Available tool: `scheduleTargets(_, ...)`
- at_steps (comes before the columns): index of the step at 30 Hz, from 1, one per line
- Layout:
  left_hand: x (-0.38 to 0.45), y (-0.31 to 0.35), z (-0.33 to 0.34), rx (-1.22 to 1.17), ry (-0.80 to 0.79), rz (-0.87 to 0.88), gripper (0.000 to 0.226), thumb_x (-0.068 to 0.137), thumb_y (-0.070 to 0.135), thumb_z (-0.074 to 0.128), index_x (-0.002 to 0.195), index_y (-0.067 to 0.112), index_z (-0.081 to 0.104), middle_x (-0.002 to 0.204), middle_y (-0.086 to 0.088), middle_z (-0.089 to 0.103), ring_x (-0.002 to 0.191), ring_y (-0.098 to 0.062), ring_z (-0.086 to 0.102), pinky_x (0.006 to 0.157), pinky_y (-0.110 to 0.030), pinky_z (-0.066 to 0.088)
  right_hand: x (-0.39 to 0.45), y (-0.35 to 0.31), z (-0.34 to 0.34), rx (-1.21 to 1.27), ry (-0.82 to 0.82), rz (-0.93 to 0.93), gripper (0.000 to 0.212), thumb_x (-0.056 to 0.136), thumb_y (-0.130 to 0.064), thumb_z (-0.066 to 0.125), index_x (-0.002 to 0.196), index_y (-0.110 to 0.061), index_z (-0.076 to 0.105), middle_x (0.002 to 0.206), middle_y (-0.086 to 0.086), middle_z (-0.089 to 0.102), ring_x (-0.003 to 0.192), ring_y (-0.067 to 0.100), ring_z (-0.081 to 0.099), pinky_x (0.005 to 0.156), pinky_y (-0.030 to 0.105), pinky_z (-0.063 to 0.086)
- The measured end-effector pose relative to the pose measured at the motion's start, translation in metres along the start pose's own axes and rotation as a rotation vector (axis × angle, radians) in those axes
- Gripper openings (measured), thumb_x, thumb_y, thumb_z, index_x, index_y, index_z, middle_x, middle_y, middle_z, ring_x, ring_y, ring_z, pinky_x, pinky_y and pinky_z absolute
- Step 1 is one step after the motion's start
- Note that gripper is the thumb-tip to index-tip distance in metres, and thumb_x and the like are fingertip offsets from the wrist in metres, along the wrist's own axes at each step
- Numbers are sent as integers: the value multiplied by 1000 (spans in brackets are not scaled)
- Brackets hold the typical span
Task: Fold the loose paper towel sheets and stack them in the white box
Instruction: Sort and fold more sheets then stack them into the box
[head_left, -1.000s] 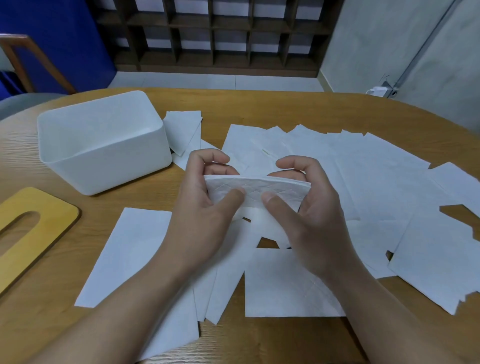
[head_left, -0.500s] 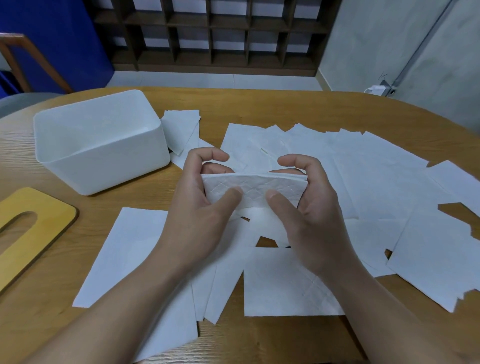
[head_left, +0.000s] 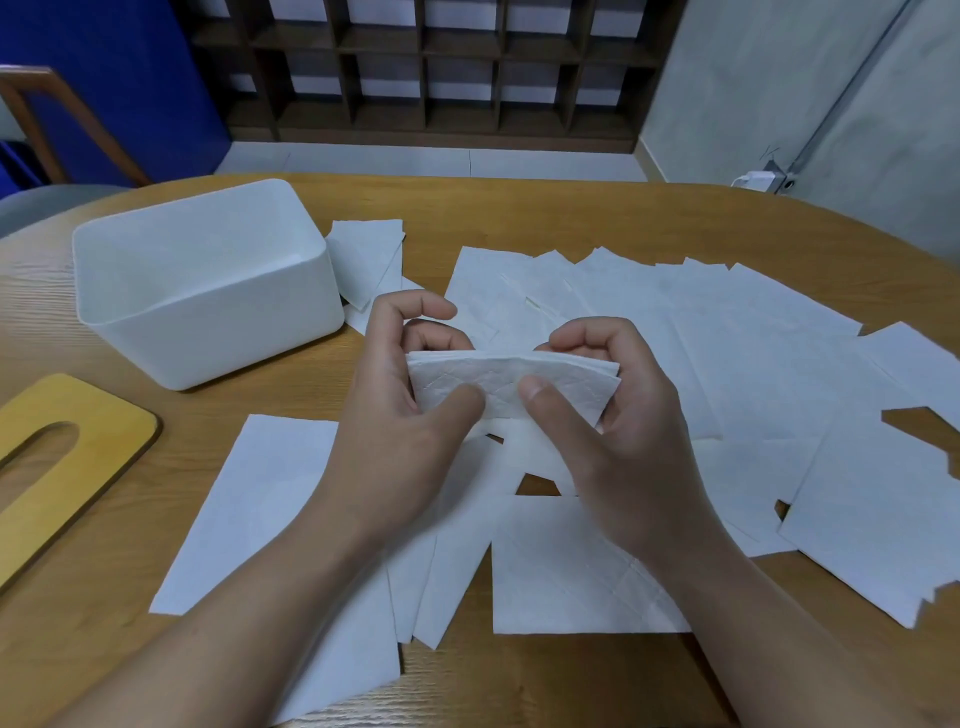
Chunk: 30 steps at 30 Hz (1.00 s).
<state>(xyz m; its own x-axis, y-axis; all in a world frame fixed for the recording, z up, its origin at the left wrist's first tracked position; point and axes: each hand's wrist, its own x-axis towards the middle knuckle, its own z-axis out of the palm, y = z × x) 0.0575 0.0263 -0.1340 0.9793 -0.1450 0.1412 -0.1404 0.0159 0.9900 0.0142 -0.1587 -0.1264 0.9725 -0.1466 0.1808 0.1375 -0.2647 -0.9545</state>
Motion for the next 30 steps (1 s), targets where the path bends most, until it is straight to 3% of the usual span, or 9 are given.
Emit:
scheduleTargets(8,0,-2,0,17,-6,21,53,86,3,60,134,25,50,101,-2,65,80,-21,57,73,-46,48,-1,1,-1,7,-10,3,32,96,-26,82,120,-23,62,104,-5,71,94,19,75,69,24,58)
scheduleTargets(12,2,-5,-3,38,8,31,47,90,3,58,132,21,52,100,1,64,85,-16,56,78,-36,44,1,-1,-5,12,-14,10,33,95,-22,83,119,-23,61,99,-4,72,87,19,75,69,36,64)
scheduleTargets(15,5,-6,-5,31,29,32,42,92,3,59,130,20,54,101,-2,62,84,-13,54,76,-31,43,4,2,-13,-59,-36,12,14,99,-20,81,106,-19,69,92,-1,76,83,19,74,73,46,64)
scheduleTargets(17,7,-6,-7,17,44,33,40,96,1,62,130,19,54,100,-2,63,83,-13,57,75,-31,46,5,5,-19,-84,-23,9,13,101,-20,78,95,-11,71,80,7,73,74,34,67,64,50,58)
scheduleTargets(21,5,-2,-7,36,32,-13,39,108,4,64,137,25,50,83,-2,72,72,-14,64,67,-32,52,6,-3,-21,85,16,92,4,103,-12,75,105,-10,79,95,-3,85,88,17,82,71,32,66)
scheduleTargets(23,4,-1,-6,136,23,-2,36,110,11,63,138,28,48,68,14,68,58,-6,57,58,-22,46,7,-3,-21,116,32,142,9,103,-13,75,110,-14,80,100,-2,85,93,20,83,78,46,70)
scheduleTargets(25,4,1,-7,173,41,0,35,110,14,63,135,34,48,69,12,70,57,-10,56,55,-26,46,8,-3,-21,130,58,175,14,103,-19,77,116,-21,77,95,2,84,90,34,81,74,57,69)
scheduleTargets(28,6,3,-12,213,85,-8,36,110,18,64,135,38,46,72,5,69,57,-16,54,56,-44,52,10,-6,-21,144,81,197,42,99,-20,80,136,-31,62,102,-2,80,84,27,81,62,35,64)
scheduleTargets(30,7,5,-15,240,91,-31,38,110,20,64,137,37,43,84,5,76,58,-17,60,59,-43,55,10,-6,-21,148,64,179,47,99,-12,79,136,-29,56,110,-4,80,83,24,82,62,30,61)
